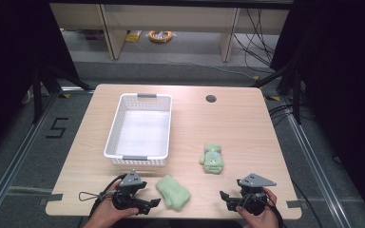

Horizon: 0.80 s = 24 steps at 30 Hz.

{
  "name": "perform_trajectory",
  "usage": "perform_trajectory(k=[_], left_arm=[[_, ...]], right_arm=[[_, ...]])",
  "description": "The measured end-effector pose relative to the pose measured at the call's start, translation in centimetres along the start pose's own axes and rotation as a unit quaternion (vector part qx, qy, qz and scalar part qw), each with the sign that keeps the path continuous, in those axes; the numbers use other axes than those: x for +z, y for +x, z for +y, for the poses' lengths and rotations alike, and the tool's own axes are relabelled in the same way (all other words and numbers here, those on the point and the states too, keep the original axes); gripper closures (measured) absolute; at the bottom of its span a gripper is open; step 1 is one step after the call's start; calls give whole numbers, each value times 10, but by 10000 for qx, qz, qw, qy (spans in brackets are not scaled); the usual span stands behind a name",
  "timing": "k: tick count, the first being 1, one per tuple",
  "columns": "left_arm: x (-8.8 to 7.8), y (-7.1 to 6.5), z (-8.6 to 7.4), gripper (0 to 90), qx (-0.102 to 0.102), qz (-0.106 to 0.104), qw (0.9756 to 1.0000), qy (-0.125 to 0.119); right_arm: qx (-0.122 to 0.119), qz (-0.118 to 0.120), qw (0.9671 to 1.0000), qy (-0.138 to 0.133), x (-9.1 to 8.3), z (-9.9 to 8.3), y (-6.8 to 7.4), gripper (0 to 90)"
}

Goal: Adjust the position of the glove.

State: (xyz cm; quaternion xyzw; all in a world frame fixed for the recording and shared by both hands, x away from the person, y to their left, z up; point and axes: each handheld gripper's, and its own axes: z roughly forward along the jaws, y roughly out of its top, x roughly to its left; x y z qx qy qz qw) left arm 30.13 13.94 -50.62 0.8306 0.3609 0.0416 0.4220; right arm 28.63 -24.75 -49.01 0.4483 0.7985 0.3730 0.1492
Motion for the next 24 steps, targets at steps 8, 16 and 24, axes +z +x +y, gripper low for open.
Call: perform_trajectory(k=[8, 16, 24], left_arm=[[-1, 1, 2, 159, 29, 2, 10000, -12], [-1, 4, 7, 159, -10, 46, 9999, -149], [5, 5, 16, 169, 46, 6, 9998, -178]], right_arm=[[-41, 58, 10000, -39, 0, 1, 2, 256], [-61, 113, 9998, -133, -1, 3, 5, 324], [-128, 291, 9993, -183, 5, 9, 17, 368]])
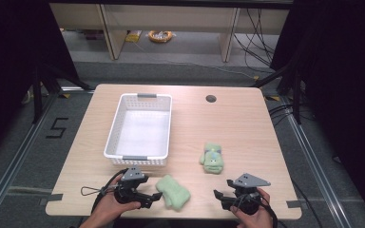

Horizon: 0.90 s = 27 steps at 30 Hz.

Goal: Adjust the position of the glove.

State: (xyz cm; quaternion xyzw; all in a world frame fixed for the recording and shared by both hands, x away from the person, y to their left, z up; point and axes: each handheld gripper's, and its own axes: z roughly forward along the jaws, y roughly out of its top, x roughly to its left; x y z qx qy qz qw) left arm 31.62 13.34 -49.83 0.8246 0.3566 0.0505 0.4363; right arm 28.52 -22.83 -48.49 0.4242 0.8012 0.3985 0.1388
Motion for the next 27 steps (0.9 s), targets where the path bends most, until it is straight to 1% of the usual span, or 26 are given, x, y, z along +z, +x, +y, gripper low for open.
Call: perform_trajectory(k=[1, 2, 3, 4, 5, 6, 7, 8, 9, 10, 11, 12, 13, 14, 15, 16, 17, 19, 20, 21, 22, 23, 24, 25, 26, 27], left_arm=[[1, 0, 2, 172, 6, 2, 10000, -12], [2, 1, 4, 172, 22, 9, 10000, -17], [4, 1, 5, 174, 3, 26, 10000, -24], [6, 1, 7, 178, -43, 12, 10000, -40], [7, 3, 8, 187, 18, 19, 10000, -22], [9, 2, 9, 195, -51, -13, 10000, -37], [10, 3, 11, 200, -46, -36, 10000, -3], [11, 3, 12, 203, -100, -63, 9999, -13], [11, 3, 14, 212, -90, -64, 9999, 21], [12, 4, 15, 226, -75, -87, 9999, 34], [14, 3, 15, 242, -119, -94, 9999, -18], [14, 4, 17, 253, -59, -106, 9999, 66], [15, 3, 17, 265, -139, -117, 9998, 71], [15, 3, 18, 288, -68, -128, 9999, 94], [17, 4, 19, 302, -55, -171, 9998, 99], [18, 3, 20, 313, -71, -177, 9998, 100], [18, 3, 20, 325, -73, -179, 9997, 159], [20, 3, 21, 356, -19, -185, 9997, 171], [21, 3, 21, 367, -9, -223, 9996, 162], [22, 3, 21, 375, -16, -214, 9996, 164], [22, 4, 21, 382, 17, -206, 9996, 205], [22, 5, 21, 397, 17, -182, 9996, 232], [23, 6, 20, 414, -83, -183, 9996, 207], [23, 8, 20, 425, -60, -169, 9995, 265], [23, 10, 19, 432, -36, -170, 9995, 266], [24, 11, 18, 442, -72, -173, 9995, 258]], right_arm=[[-23, 30, 10000, -22, 1, 3, 3, 375], [81, 71, 9999, 3, 1, 4, 9, 379], [-48, 138, 9999, -56, 4, 7, 10, 383], [-126, 117, 9998, -68, 6, 9, 13, 388], [-169, 152, 9997, -47, 8, 11, 16, 394], [-138, 206, 9997, -44, 10, 13, 20, 401], [-210, 186, 9996, -45, 11, 14, 21, 410], [-217, 225, 9995, -45, 14, 16, 25, 417], [-270, 283, 9992, -14, 15, 18, 27, 423], [-292, 272, 9992, -45, 17, 19, 30, 436], [-377, 326, 9988, -22, 19, 20, 32, 446], [-388, 335, 9987, -41, 21, 21, 34, 455], [-421, 372, 9984, -35, 24, 23, 37, 464], [-453, 429, 9981, 6, 27, 25, 40, 478], [-478, 444, 9979, 11, 29, 26, 43, 481], [-563, 452, 9974, -4, 31, 27, 45, 481], [-570, 489, 9972, 51, 33, 28, 47, 486], [-623, 504, 9968, 76, 39, 30, 52, 504], [-686, 548, 9961, 98, 42, 30, 54, 508], [-629, 554, 9964, 143, 44, 30, 56, 509], [-653, 579, 9959, 217, 46, 31, 57, 514], [-708, 585, 9955, 224, 49, 31, 59, 520], [-691, 612, 9954, 259, 51, 31, 61, 522], [-711, 604, 9953, 255, 54, 31, 62, 526], [-817, 624, 9942, 302, 56, 31, 63, 529], [-694, 590, 9952, 360, 57, 31, 65, 529]])
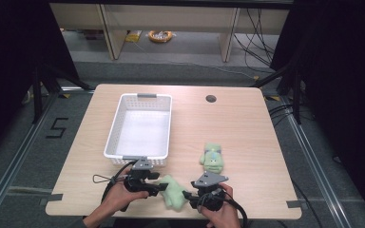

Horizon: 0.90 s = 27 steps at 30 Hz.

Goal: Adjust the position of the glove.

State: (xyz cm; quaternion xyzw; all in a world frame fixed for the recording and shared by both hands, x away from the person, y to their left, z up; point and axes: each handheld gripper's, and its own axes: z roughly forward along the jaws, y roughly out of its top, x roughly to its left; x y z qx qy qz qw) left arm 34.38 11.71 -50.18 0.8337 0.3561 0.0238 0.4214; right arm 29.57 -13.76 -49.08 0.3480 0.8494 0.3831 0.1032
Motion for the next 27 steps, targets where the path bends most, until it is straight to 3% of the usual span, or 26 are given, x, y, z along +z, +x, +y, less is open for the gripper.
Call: perform_trajectory(k=[4, 6, 9, 10, 14, 16, 18, 22, 27], left_arm=[[2, 2, -3, 490, 3, 20, 9998, 197], [4, 2, -4, 512, -15, -42, 9997, 230], [4, 0, -5, 579, 2, -94, 9995, 295], [4, 0, -5, 592, 11, -101, 9995, 297], [3, 0, -7, 640, 74, -119, 9994, 308], [3, 0, -7, 671, 86, -124, 9995, 277], [2, 0, -7, 714, 133, -68, 9995, 266], [1, 2, -8, 786, 87, -86, 9997, 229], [-1, 0, -8, 839, 206, -74, 9995, 247]], right_arm=[[-136, -17, 9999, 83, 8, -2, 1, 536], [-39, -67, 9999, 105, 12, -4, 3, 541], [-76, 15, 9998, 201, 14, -6, 0, 545], [139, 18, 9994, 306, 12, -6, 3, 551], [48, 99, 9996, 248, 15, -8, 0, 594], [244, 104, 9991, 335, 13, -9, 2, 630], [125, 222, 9996, 145, 16, -10, 0, 673], [254, 223, 9993, 165, 14, -12, 1, 715], [323, 316, 9990, 63, 13, -14, -2, 794]])
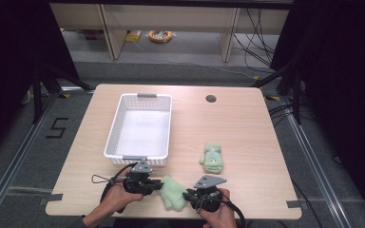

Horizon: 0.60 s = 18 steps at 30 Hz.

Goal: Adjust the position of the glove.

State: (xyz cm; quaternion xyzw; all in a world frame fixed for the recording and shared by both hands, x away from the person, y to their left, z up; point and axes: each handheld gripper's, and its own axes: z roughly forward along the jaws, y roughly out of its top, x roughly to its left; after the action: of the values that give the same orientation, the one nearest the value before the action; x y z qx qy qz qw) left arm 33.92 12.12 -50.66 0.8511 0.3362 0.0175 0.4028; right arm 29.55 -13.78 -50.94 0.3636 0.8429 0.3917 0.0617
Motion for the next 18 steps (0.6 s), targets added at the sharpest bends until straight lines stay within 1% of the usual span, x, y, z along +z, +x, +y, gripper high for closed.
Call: perform_trajectory(k=[1, 2, 3, 4, 5, 6, 7, 8, 9, 10, 11, 12, 13, 14, 15, 16, 17, 18], left_arm=[[0, 0, 0, 842, 1, -22, 10000, -2], [-1, -1, 0, 844, 37, -32, 10000, 16], [-2, -1, 0, 846, -7, -71, 10000, 25], [-2, -1, 0, 847, -134, -167, 9998, -11], [-3, 0, 0, 847, -153, -210, 9997, 1], [-4, 0, 0, 847, -179, -237, 9996, -30], [-4, 0, -1, 848, -160, -258, 9995, -24], [-5, 0, 0, 848, -181, -277, 9994, -44], [-6, -2, 0, 848, -201, -336, 9992, -80], [-6, -4, 1, 848, -208, -381, 9990, -130], [-8, -6, 1, 849, -193, -382, 9990, -161], [-9, -8, 2, 848, -174, -431, 9987, -189], [-9, -11, 3, 848, -163, -468, 9985, -232], [-8, -14, 5, 847, -171, -490, 9983, -258], [-8, -16, 5, 847, -142, -495, 9984, -253], [-6, -19, 6, 848, -157, -509, 9981, -310], [-4, -20, 6, 847, -103, -517, 9983, -254], [-3, -23, 6, 847, -146, -560, 9979, -276]], right_arm=[[7, 44, 10000, -54, 0, 0, -1, 805], [16, 17, 10000, -56, -2, 0, -1, 812], [56, 43, 9999, -81, -5, 1, 0, 819], [2, 77, 9999, -122, -5, 1, -1, 822], [20, 99, 9999, -119, -7, 2, 0, 823], [27, 184, 9997, -176, -8, 2, -1, 824], [60, 253, 9994, -207, -10, 3, -2, 827], [60, 171, 9996, -228, -13, 4, -3, 827], [47, 252, 9994, -252, -15, 4, -4, 827], [2, 197, 9995, -231, -18, 5, -5, 827], [-71, 203, 9994, -279, -20, 6, -7, 828], [-43, 159, 9995, -274, -24, 7, -8, 828], [-104, 149, 9993, -317, -26, 8, -10, 828], [-180, 89, 9994, -266, -30, 9, -12, 828], [-230, 91, 9993, -289, -33, 10, -14, 828], [-249, 30, 9994, -257, -35, 10, -17, 828], [-255, 34, 9993, -262, -37, 10, -18, 828], [-230, -6, 9995, -238, -39, 10, -19, 829]])
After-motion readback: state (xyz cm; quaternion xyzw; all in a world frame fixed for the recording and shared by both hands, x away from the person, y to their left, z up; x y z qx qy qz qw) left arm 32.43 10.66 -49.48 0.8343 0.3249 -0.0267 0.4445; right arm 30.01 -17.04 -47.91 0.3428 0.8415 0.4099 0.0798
